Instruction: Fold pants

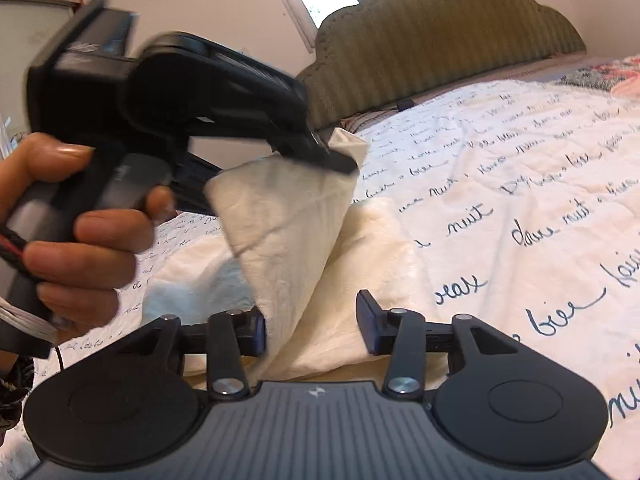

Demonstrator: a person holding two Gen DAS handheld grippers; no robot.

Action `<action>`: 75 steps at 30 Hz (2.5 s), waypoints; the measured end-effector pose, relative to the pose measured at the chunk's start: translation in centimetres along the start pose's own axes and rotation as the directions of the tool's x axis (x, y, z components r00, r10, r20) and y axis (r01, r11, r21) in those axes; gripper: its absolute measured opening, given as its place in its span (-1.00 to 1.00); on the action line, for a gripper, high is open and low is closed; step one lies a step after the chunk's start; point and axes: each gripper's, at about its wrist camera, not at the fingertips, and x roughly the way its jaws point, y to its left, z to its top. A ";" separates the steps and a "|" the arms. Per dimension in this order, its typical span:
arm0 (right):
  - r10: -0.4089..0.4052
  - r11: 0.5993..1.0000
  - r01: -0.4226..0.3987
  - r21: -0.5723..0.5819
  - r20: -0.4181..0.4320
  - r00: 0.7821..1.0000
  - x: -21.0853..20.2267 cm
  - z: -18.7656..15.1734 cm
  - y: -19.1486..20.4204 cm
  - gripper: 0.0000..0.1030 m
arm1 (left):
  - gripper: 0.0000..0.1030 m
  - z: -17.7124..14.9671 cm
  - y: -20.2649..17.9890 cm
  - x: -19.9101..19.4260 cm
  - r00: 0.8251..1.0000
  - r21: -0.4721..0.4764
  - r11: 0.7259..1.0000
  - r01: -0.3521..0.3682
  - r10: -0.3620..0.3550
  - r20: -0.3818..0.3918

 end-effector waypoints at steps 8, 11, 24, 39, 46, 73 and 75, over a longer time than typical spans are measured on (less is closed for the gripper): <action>-0.004 0.996 0.004 0.087 0.001 1.000 -1.5 0.0 -2.0 -0.18 | 0.58 1.3 0.2 -4.7 0.979 0.048 0.994 -0.093 0.083 0.184; -0.001 0.996 0.001 0.091 0.003 1.000 -2.9 0.5 -2.8 -0.17 | 0.58 0.2 3.9 -6.4 0.966 -0.025 0.983 -0.181 0.182 0.182; -0.082 0.991 0.078 -0.112 -0.029 0.996 0.2 4.3 -3.2 0.04 | 0.58 -9.0 8.7 -12.7 0.894 0.087 0.900 -0.428 0.407 0.184; -0.212 0.888 0.204 -0.411 0.026 0.977 -2.1 3.8 1.6 -0.01 | 0.58 -11.8 9.2 -14.1 0.919 0.177 0.903 -0.391 0.374 0.122; -0.098 0.870 0.039 -0.491 -0.094 0.991 1.8 4.1 5.5 -0.01 | 0.59 -11.0 8.6 -14.5 0.909 0.190 0.892 -0.410 0.383 0.165; 0.476 0.879 -0.460 0.123 -0.234 0.847 1.9 0.6 5.8 0.17 | 0.65 -17.4 5.7 -14.6 0.908 0.538 0.733 -0.417 0.362 0.210; 0.502 0.865 -0.479 0.153 -0.209 0.839 2.0 0.8 5.7 0.28 | 0.65 -17.1 5.0 -13.5 0.895 0.496 0.746 -0.445 0.384 0.226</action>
